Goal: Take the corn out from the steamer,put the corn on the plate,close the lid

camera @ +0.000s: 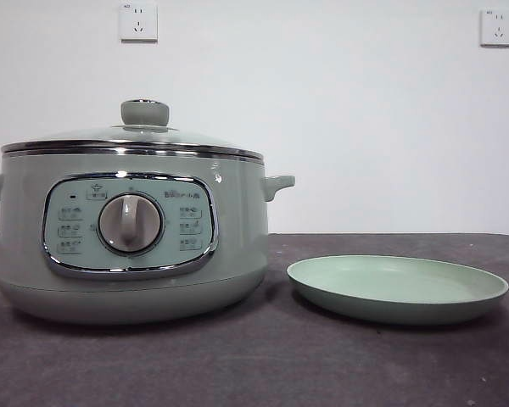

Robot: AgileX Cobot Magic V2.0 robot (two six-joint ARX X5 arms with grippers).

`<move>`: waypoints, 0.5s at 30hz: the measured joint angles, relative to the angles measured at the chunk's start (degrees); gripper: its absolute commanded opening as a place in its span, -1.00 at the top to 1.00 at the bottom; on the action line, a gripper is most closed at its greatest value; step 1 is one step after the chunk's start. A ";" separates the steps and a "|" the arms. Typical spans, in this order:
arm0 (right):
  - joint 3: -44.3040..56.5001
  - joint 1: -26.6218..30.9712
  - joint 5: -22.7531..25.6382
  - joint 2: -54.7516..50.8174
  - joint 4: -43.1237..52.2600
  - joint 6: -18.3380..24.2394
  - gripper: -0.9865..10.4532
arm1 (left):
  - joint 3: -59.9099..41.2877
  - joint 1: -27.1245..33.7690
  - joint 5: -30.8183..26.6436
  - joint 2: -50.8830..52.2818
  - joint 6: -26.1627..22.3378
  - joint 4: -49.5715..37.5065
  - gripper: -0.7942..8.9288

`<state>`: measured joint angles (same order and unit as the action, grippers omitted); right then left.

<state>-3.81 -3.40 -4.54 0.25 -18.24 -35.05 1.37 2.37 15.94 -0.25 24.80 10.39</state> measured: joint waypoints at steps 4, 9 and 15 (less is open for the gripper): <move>-0.61 0.00 0.00 1.01 -0.24 -0.09 0.84 | 1.11 0.00 0.35 -0.26 0.37 0.48 0.85; -5.95 0.00 -0.66 5.66 -0.26 2.82 0.84 | 6.95 0.00 0.57 -3.19 -0.17 3.08 0.85; -15.28 0.00 -1.79 15.37 -0.61 8.87 0.84 | 15.41 0.00 0.83 -10.56 -5.25 7.61 0.85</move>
<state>-19.09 -3.40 -6.33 15.62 -18.85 -26.17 16.78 2.37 16.78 -10.81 19.55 18.00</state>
